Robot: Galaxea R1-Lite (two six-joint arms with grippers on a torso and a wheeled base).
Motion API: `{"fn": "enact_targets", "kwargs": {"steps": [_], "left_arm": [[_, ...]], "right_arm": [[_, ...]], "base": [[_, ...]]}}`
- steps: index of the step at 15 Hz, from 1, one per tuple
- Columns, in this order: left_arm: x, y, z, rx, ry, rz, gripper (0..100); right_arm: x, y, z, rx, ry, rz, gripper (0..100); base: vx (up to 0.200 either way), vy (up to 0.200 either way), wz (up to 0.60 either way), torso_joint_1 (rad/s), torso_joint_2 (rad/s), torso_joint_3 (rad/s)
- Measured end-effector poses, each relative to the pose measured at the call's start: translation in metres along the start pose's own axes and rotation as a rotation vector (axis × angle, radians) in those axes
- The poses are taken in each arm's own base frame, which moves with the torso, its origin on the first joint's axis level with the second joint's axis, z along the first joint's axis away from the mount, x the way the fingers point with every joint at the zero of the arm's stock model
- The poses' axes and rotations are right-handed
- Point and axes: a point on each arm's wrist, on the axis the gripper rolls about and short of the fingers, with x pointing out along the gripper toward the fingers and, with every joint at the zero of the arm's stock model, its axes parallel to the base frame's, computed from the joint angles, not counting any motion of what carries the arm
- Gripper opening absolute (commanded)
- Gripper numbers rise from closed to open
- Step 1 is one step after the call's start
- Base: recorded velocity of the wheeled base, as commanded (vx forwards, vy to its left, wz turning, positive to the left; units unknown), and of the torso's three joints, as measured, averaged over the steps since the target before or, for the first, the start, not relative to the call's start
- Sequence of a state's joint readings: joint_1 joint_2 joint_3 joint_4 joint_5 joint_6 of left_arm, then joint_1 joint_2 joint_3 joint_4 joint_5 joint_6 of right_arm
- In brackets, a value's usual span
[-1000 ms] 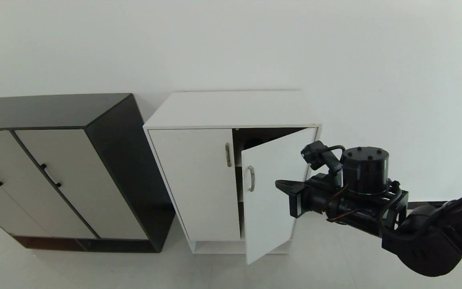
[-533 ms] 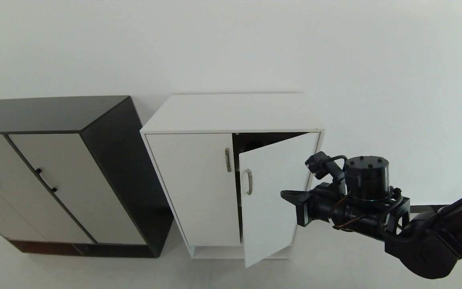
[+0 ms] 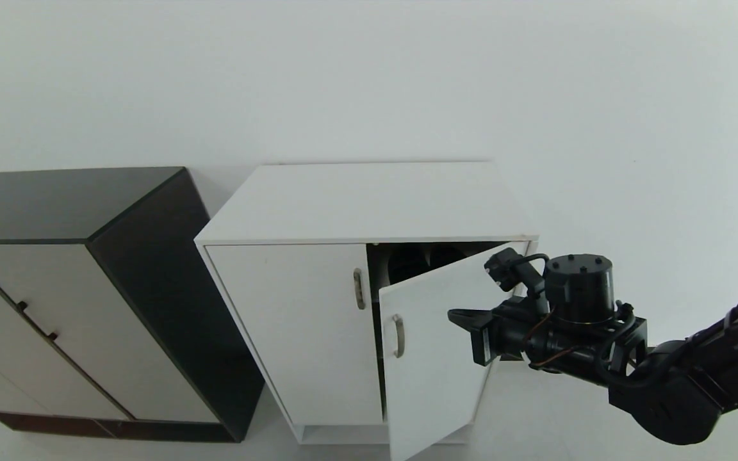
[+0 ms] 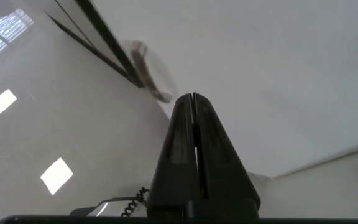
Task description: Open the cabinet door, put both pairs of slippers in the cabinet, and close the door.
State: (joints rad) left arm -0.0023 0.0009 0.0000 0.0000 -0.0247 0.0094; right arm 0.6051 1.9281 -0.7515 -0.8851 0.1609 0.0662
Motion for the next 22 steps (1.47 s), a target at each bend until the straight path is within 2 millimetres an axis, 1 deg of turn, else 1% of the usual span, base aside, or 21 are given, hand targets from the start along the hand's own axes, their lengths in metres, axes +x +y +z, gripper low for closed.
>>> {"fn": "enact_targets", "kwargs": {"steps": [3,8,15,22], "left_arm": [[0.0,0.0,0.0,0.0,0.0,0.001,0],[0.0,0.0,0.0,-0.002,0.0,0.001,0],[0.0,0.0,0.0,-0.002,0.0,0.001,0],[0.0,0.0,0.0,-0.003,0.0,0.002,0]], "right_arm": [[0.006,-0.001,0.0,0.0,0.0,-0.002,0],[0.025,-0.005,0.005,0.003,-0.026,-0.006,0],[0.052,-0.023,0.01,0.008,-0.059,-0.037,0],[0.074,-0.036,0.009,0.01,-0.077,-0.054,0]], "base": [[0.0,0.0,0.0,0.0,0.0,0.0],[0.0,0.0,0.0,0.0,0.0,0.0],[0.0,0.0,0.0,0.0,0.0,0.0],[0.0,0.0,0.0,0.0,0.0,0.0]]}}
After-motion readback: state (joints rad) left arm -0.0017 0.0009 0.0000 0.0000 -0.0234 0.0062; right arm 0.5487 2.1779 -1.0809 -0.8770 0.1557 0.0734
